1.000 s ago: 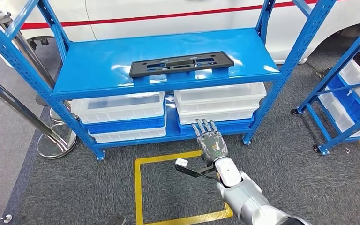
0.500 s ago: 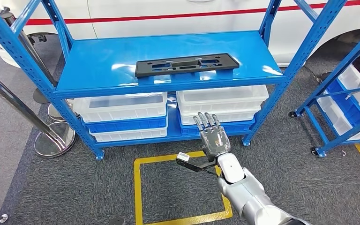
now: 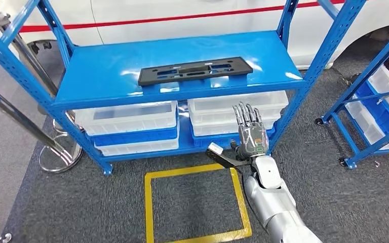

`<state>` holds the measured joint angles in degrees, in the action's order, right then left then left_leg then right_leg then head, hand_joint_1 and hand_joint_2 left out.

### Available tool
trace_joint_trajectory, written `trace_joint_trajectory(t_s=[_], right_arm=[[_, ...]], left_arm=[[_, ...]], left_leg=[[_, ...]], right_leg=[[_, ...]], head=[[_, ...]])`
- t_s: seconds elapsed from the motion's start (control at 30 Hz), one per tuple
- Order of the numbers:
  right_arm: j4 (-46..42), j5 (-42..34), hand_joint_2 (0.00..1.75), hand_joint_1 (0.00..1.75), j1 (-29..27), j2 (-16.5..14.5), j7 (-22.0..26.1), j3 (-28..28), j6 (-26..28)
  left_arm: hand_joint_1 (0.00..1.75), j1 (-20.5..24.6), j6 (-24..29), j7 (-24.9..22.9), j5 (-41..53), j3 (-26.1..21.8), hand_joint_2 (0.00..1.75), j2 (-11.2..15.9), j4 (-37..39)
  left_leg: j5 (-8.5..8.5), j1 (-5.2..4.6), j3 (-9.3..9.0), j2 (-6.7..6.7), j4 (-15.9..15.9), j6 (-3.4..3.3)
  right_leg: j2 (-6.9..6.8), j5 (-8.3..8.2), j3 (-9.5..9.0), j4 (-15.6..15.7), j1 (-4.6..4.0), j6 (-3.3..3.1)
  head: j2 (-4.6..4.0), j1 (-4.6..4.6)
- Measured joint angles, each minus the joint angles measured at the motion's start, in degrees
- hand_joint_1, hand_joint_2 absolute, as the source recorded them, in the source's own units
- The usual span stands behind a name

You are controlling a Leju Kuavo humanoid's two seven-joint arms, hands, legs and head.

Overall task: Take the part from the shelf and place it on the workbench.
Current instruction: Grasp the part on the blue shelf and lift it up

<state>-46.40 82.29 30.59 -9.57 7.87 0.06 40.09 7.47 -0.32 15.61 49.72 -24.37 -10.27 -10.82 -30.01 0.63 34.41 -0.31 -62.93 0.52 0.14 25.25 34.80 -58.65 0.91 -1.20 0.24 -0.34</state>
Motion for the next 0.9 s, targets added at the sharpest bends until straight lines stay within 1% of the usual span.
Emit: trace_joint_trajectory(t_s=[0.07, 0.1, 0.13, 0.17, 0.2, 0.23, 0.27, 0.3, 0.33, 0.37, 0.4, 0.43, 0.47, 0.5, 0.53, 0.57, 0.6, 0.63, 0.67, 0.7, 0.73, 0.77, 0.8, 0.83, 0.87, 0.9], right_arm=[[-0.07, 0.04, 1.75, 0.00, 0.16, -0.52, 0.04, -1.17, -0.01], [-0.07, 0.02, 1.75, 0.00, 0.16, -0.72, 0.07, -1.64, -0.02], [-0.07, 0.01, 1.75, 0.00, 0.15, -0.90, 0.11, -2.05, -0.02], [-0.07, 0.00, 1.75, 0.00, 0.15, -1.07, 0.17, -2.40, -0.02], [-0.08, 0.00, 1.75, 0.00, 0.18, -1.22, 0.23, -2.70, -0.01], [-0.09, 0.00, 1.75, 0.00, 0.21, -1.37, 0.31, -2.95, -0.01], [-0.10, 0.00, 1.75, 0.00, 0.26, -1.48, 0.38, -3.17, 0.00], [-0.11, 0.00, 1.75, 0.00, 0.28, -1.56, 0.43, -3.38, 0.00], [-0.11, -0.01, 1.75, 0.00, 0.28, -1.60, 0.46, -3.55, 0.00], [-0.12, -0.02, 1.75, 0.00, 0.28, -1.64, 0.49, -3.66, 0.00], [-0.18, -0.02, 1.75, 0.00, 0.26, -1.67, 0.52, -3.74, 0.01], [-0.26, -0.04, 1.75, 0.00, 0.29, -1.70, 0.55, -3.82, 0.01], [-0.34, -0.05, 1.75, 0.00, 0.37, -1.73, 0.59, -3.95, 0.02], [-0.41, -0.05, 1.75, 0.00, 0.43, -1.73, 0.64, -4.13, 0.02], [-0.43, -0.04, 1.75, 0.00, 0.43, -1.73, 0.70, -4.37, 0.02], [-0.42, 0.01, 1.75, 0.00, 0.34, -1.73, 0.79, -4.59, 0.02], [-0.41, 0.07, 1.75, 0.00, 0.17, -1.73, 0.88, -4.78, 0.02], [-0.41, 0.14, 1.75, 0.00, 0.00, -1.72, 0.94, -4.92, 0.02], [-0.41, 0.20, 1.75, 0.00, -0.09, -1.70, 0.98, -5.02, 0.02], [-0.42, 0.24, 1.75, 0.00, -0.10, -1.69, 0.98, -5.07, 0.02], [-0.43, 0.27, 1.75, 0.00, -0.06, -1.68, 0.98, -5.10, 0.02], [-0.43, 0.31, 1.75, 0.00, 0.03, -1.69, 0.98, -5.11, 0.02], [-0.44, 0.36, 1.75, 0.00, 0.10, -1.69, 0.98, -5.12, 0.02], [-0.44, 0.41, 1.75, 0.00, 0.14, -1.69, 0.98, -5.13, 0.02], [-0.44, 0.45, 1.75, 0.00, 0.18, -1.69, 0.98, -5.15, 0.02], [-0.48, 0.48, 1.75, 0.00, 0.20, -1.68, 0.99, -5.16, 0.02]], left_arm=[[0.00, 0.07, -0.06, -0.01, 0.05, 0.00, 0.00, -0.07, 0.00], [0.00, 0.05, -0.09, -0.03, 0.07, 0.00, 0.00, -0.08, 0.00], [0.00, 0.04, -0.12, -0.06, 0.09, 0.01, 0.00, -0.09, 0.00], [0.00, 0.04, -0.14, -0.10, 0.11, 0.01, 0.00, -0.09, -0.01], [0.00, 0.08, -0.15, -0.13, 0.14, 0.01, 0.00, -0.09, -0.02], [0.00, 0.13, -0.16, -0.16, 0.17, 0.01, 0.00, -0.06, -0.03], [0.00, 0.22, -0.16, -0.19, 0.21, 0.00, 0.00, -0.03, -0.05], [0.00, 0.31, -0.18, -0.21, 0.25, 0.01, 0.00, -0.02, -0.06], [0.00, 0.37, -0.20, -0.24, 0.28, 0.01, 0.00, -0.01, -0.07], [0.00, 0.40, -0.22, -0.28, 0.30, 0.02, 0.00, -0.01, -0.08], [0.00, 0.38, -0.24, -0.31, 0.31, 0.02, 0.00, -0.02, -0.08], [0.00, 0.36, -0.25, -0.33, 0.36, 0.02, 0.00, -0.02, -0.09], [0.00, 0.38, -0.25, -0.35, 0.44, 0.02, 0.00, -0.02, -0.10], [0.00, 0.44, -0.25, -0.35, 0.53, 0.02, 0.00, -0.03, -0.12], [0.00, 0.50, -0.26, -0.34, 0.63, 0.02, 0.00, -0.03, -0.14], [0.00, 0.53, -0.27, -0.33, 0.70, 0.02, 0.00, -0.03, -0.15], [0.00, 0.53, -0.30, -0.28, 0.75, 0.02, 0.00, -0.03, -0.15], [0.00, 0.50, -0.36, -0.22, 0.79, 0.02, 0.00, -0.03, -0.15], [0.00, 0.47, -0.42, -0.15, 0.81, 0.02, 0.00, -0.03, -0.15], [0.00, 0.46, -0.50, -0.07, 0.82, 0.03, 0.00, -0.04, -0.15], [0.00, 0.46, -0.58, -0.01, 0.84, 0.03, 0.00, -0.08, -0.15], [0.00, 0.53, -0.63, 0.06, 0.85, 0.04, 0.00, -0.12, -0.15], [0.00, 0.63, -0.68, 0.12, 0.87, 0.05, 0.00, -0.15, -0.16], [0.00, 0.73, -0.70, 0.17, 0.88, 0.06, 0.00, -0.18, -0.16], [0.00, 0.84, -0.72, 0.25, 0.93, 0.07, 0.00, -0.18, -0.17], [0.00, 0.90, -0.73, 0.32, 1.03, 0.08, 0.00, -0.18, -0.22]], left_leg=[[-3.16, 0.07, 3.92, 0.01, -7.64, 0.32], [-3.78, 0.09, 5.55, 0.02, -10.44, 0.37], [-3.27, 0.08, 6.28, 0.02, -11.28, 0.32], [-1.66, 0.06, 5.90, 0.02, -9.85, 0.16], [0.70, 0.02, 4.50, 0.02, -6.42, -0.13], [2.78, -0.08, 2.69, 0.02, -2.30, -0.54], [4.16, -0.23, 1.06, 0.03, 1.27, -0.91], [4.80, -0.38, 0.02, 0.03, 3.58, -1.20], [4.76, -0.53, -0.42, 0.01, 4.58, -1.41], [4.72, -0.62, -0.52, 0.00, 4.88, -1.53], [4.85, -0.45, -0.64, 0.00, 5.15, -1.76], [5.00, -0.29, -0.90, 0.04, 5.56, -2.03], [5.16, -0.11, -1.19, 0.09, 6.00, -2.34], [5.26, 0.07, -1.46, 0.13, 6.36, -2.62], [5.20, 0.03, -1.58, 0.15, 6.46, -2.81], [5.09, 0.02, -1.61, 0.15, 6.44, -2.93], [4.94, 0.00, -1.65, 0.13, 6.38, -2.97], [4.78, 0.00, -1.74, 0.10, 6.31, -2.95], [4.57, 0.00, -1.93, 0.07, 6.23, -2.86], [4.30, 0.01, -2.23, 0.04, 6.11, -2.72], [3.95, 0.02, -2.55, 0.02, 5.99, -2.51], [3.57, -0.09, -2.77, 0.01, 5.77, -2.22], [3.26, -0.20, -2.89, 0.01, 5.63, -1.94], [3.00, -0.30, -2.92, 0.01, 5.57, -1.64], [2.71, -0.36, -2.95, 0.01, 5.62, -1.29], [2.32, -0.31, -3.09, 0.05, 5.75, -0.92]], right_leg=[[-0.04, 0.14, -0.09, -0.01, -0.14, -0.35], [-0.04, 0.22, -0.12, -0.05, -0.22, -0.43], [-0.01, 0.31, -0.21, -0.08, -0.30, -0.47], [0.04, 0.42, -0.37, -0.11, -0.37, -0.48], [0.09, 0.57, -0.62, -0.12, -0.45, -0.43], [0.11, 0.73, -0.86, -0.12, -0.52, -0.33], [0.14, 0.88, -1.01, -0.16, -0.62, -0.17], [0.13, 0.97, -1.04, -0.17, -0.68, 0.08], [0.12, 1.00, -1.01, -0.13, -0.69, 0.36], [0.12, 0.97, -1.00, -0.03, -0.70, 0.69], [0.09, 1.02, -1.04, 0.08, -0.71, 1.03], [0.07, 1.28, -1.05, -0.13, -0.73, 1.32], [0.06, 2.05, -0.65, -1.19, -0.74, 1.58], [0.05, 3.39, 0.40, -3.51, -0.70, 1.82], [0.04, 5.07, 2.08, -6.88, -0.57, 2.01], [0.05, 6.74, 4.18, -10.78, -0.45, 2.18], [0.04, 7.69, 6.07, -14.03, -0.32, 2.34], [0.03, 7.54, 7.16, -15.52, -0.21, 2.45], [0.02, 6.25, 7.18, -14.86, -0.12, 2.50], [-0.01, 3.97, 5.98, -11.90, -0.04, 2.49], [-0.06, 1.70, 4.20, -7.83, 0.01, 2.41], [-0.09, 0.19, 2.45, -4.11, -0.06, 2.29], [-0.10, -0.60, 1.22, -1.51, -0.10, 2.10], [-0.08, -0.52, 0.69, -0.40, -0.20, 1.84], [-0.03, -0.06, 0.58, -0.23, -0.36, 1.50], [0.04, 0.24, 0.47, -0.16, -0.35, 1.08]], head=[[0.00, -0.01], [0.00, -0.01], [0.00, -0.01], [0.00, -0.01], [0.00, -0.01], [0.00, 0.01], [0.00, 0.01], [0.00, 0.02], [0.00, 0.01], [0.00, 0.00], [0.00, -0.01], [0.00, 0.01], [0.00, 0.03], [0.00, 0.05], [0.00, 0.07], [0.00, 0.06], [0.00, 0.06], [0.00, 0.05], [0.00, 0.06], [0.00, 0.06], [0.00, 0.07], [0.00, 0.07], [0.00, 0.06], [0.00, 0.07], [0.00, 0.05], [0.00, 0.04]])
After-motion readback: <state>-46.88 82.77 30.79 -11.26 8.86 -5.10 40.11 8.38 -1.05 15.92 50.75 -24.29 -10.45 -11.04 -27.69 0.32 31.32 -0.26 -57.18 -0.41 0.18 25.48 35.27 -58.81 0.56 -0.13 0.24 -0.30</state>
